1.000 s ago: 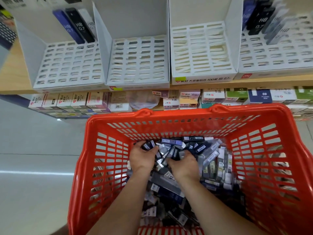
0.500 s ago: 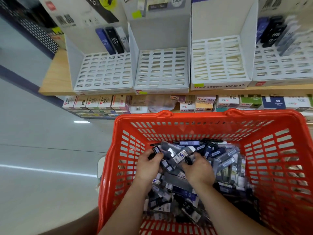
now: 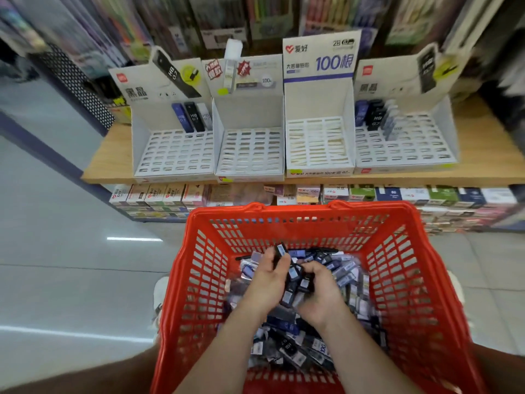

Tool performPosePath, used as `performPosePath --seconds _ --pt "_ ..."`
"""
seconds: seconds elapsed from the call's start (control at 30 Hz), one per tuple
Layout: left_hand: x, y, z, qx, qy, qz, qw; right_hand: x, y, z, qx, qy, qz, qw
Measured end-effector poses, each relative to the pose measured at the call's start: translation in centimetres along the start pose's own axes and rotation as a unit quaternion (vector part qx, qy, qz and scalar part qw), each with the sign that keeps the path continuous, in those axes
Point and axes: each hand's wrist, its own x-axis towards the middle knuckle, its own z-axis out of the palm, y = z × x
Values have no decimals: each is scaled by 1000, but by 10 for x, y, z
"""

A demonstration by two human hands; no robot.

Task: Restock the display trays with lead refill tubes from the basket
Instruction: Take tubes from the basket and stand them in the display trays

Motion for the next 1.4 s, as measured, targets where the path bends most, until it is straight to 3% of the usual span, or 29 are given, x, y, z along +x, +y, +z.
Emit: performPosePath --seconds 0.2,0.3,0.47,0.6,0.7,0.87,1.1,1.17,1.27,1.4 --pt "-19 22 20 104 71 111 986 -34 -4 6 32 -47 -46 997" --pt "-26 29 27 85 98 111 985 -50 -10 10 -4 -62 -70 996" --pt "-36 40 30 51 77 97 991 -63 -11 7 -72 -46 -94 992" --pt "-40 45 23 1 25 50 998 -63 -12 -1 -136 -58 -129 981" --pt "-46 49 15 -76 -1 2 997 -64 -16 -5 -114 -81 -120 983" --pt "-48 57 7 -247 -38 -14 968 -66 -17 -10 -100 -146 -108 978" --pt "-49 66 3 -267 -57 5 962 -81 -29 -6 -200 -249 -127 939" --pt "-49 68 3 -271 -49 4 961 -88 -36 -1 -252 -239 -131 929" --pt "-50 71 6 -283 -40 9 958 -89 -41 6 -284 -160 -134 936" --pt "-51 82 4 -253 -15 44 966 -78 -42 4 -147 -75 -137 977"
